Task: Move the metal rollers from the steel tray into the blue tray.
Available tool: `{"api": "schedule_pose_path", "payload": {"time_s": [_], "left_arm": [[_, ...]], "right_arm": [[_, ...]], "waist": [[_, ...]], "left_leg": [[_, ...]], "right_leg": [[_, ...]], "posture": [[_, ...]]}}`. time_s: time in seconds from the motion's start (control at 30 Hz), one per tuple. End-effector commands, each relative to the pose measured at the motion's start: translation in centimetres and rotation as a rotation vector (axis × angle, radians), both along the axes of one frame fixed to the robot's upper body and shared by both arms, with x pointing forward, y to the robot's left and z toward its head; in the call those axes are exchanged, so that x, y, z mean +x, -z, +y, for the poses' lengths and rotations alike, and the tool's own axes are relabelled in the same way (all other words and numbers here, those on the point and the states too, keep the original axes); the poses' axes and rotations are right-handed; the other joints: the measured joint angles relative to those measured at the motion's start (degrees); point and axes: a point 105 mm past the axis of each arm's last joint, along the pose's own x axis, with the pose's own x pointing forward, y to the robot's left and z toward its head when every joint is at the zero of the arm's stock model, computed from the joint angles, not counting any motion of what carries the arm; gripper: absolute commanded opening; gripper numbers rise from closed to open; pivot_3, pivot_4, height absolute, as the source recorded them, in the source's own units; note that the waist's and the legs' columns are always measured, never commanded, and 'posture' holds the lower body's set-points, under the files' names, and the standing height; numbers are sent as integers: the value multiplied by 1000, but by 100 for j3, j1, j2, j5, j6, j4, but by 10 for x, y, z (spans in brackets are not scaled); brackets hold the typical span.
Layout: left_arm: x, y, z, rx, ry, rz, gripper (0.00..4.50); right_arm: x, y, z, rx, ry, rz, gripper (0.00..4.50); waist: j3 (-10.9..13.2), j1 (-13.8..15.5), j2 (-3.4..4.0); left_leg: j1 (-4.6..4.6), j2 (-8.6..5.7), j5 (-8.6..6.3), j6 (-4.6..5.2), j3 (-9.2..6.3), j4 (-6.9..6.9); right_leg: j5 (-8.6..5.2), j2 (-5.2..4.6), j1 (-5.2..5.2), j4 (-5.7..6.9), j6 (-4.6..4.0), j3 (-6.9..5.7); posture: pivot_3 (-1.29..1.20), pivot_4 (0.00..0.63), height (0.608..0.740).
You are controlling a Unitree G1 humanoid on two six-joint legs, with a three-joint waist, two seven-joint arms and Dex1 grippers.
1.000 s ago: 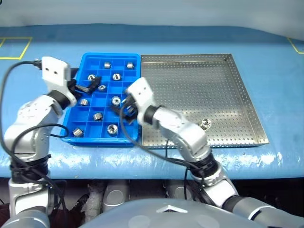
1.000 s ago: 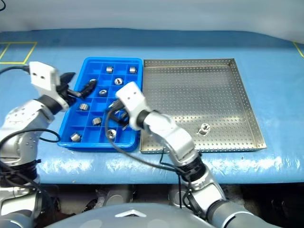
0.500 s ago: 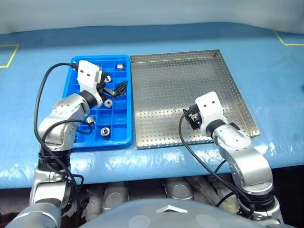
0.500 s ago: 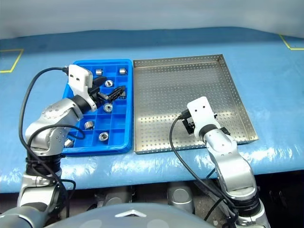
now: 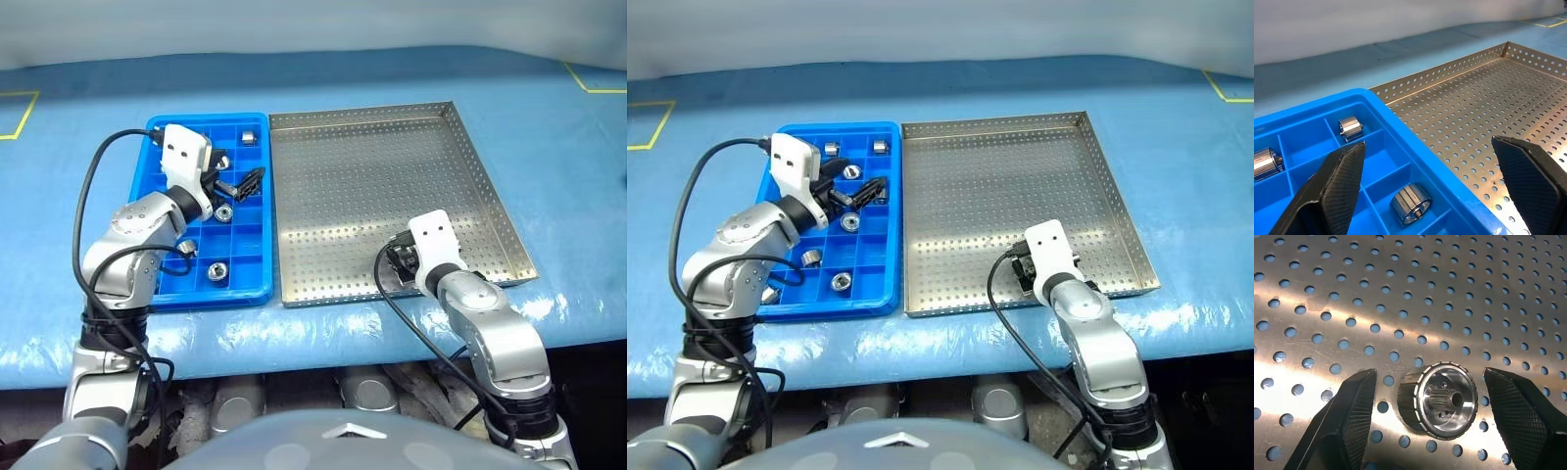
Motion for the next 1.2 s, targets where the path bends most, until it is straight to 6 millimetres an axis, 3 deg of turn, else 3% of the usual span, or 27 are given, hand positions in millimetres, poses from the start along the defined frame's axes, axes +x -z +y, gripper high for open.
{"api": "schedule_pose_path", "payload": {"time_s": [0.03,0.17,0.37,0.57,0.7,0.87,1.2], "left_arm": [[-2,-13,1,2,-6,-59,4500],[-3,-13,6,8,-18,-58,4500],[-6,-21,21,15,-71,-90,4500],[-10,-33,71,93,-258,-120,4500],[-21,-31,88,186,-277,-90,4500],[-26,-24,92,208,-312,-68,4500],[-30,-15,74,154,-276,-48,4500]], "right_arm": [[3,-8,-2,21,20,-44,3035],[10,-22,7,59,6,-102,1873],[19,-37,24,72,-54,-177,1873],[31,-77,102,228,-320,-299,1873],[27,-97,162,348,-536,-319,1873],[16,-93,198,370,-689,-268,1873],[10,-65,210,402,-728,-145,1873]], "waist": [[0,4,0],[0,-2,0],[0,29,0],[1,-8,0],[1,36,0],[1,268,-3],[0,394,-3]], "left_leg": [[0,0,0,0,0,1],[0,0,0,0,0,1],[-1,0,0,0,0,-2],[5,13,0,0,0,-3],[4,15,1,-1,-6,-7],[-1,0,0,-1,-10,-13],[2,8,3,-7,-18,-14]], "right_leg": [[0,0,0,0,0,0],[0,0,0,1,0,1],[0,-1,0,0,-1,1],[1,11,-6,10,-1,-1],[0,13,-7,11,-4,-4],[15,-6,-6,0,-29,-15],[13,-6,-4,-2,-37,-35]], "posture": [[-115,150,740],[-106,150,740],[-82,150,740],[-50,150,740],[-14,150,740],[28,150,740],[55,150,740]]}}
